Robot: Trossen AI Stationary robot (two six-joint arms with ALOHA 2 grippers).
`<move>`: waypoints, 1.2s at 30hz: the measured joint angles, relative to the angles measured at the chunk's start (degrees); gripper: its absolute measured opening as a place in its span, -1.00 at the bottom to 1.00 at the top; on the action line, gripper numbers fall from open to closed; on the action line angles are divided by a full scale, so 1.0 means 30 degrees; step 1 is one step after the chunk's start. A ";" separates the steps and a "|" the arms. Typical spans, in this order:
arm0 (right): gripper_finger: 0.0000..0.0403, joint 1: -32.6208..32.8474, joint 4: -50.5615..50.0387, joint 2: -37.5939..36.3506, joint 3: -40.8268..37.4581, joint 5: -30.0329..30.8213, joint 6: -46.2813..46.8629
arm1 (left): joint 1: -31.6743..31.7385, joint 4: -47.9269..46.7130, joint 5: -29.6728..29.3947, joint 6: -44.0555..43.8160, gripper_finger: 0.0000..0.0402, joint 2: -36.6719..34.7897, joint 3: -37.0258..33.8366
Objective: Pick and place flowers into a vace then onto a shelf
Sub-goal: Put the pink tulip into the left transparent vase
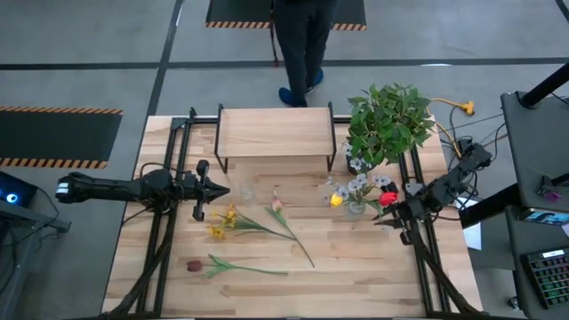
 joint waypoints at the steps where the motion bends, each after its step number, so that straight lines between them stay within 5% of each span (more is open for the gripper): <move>1: -0.79 0.0002 -0.0012 0.0121 0.0000 -0.0088 0.0271 | 0.0002 0.0009 -0.0004 0.0000 -1.00 0.0000 0.0000; 6: -0.79 0.0015 -0.0030 0.0662 0.0000 -0.0513 0.2314 | -0.0003 -0.0085 -0.0002 0.0000 -1.00 0.0000 0.0000; 15: -0.79 0.0009 0.0016 0.0963 -0.0002 -0.0409 0.0867 | 0.0004 -0.0610 -0.0383 -0.0052 -0.98 0.0000 0.0000; 27: -0.79 0.0015 0.0082 0.0967 -0.0007 -0.0353 0.1420 | 0.0004 0.0009 -0.0911 -0.0292 -0.28 0.0000 0.0143; 36: -0.79 0.0015 0.0071 0.0967 -0.0007 -0.0353 0.1167 | 0.0004 0.0243 -0.0886 -0.0379 -0.21 0.0017 0.1775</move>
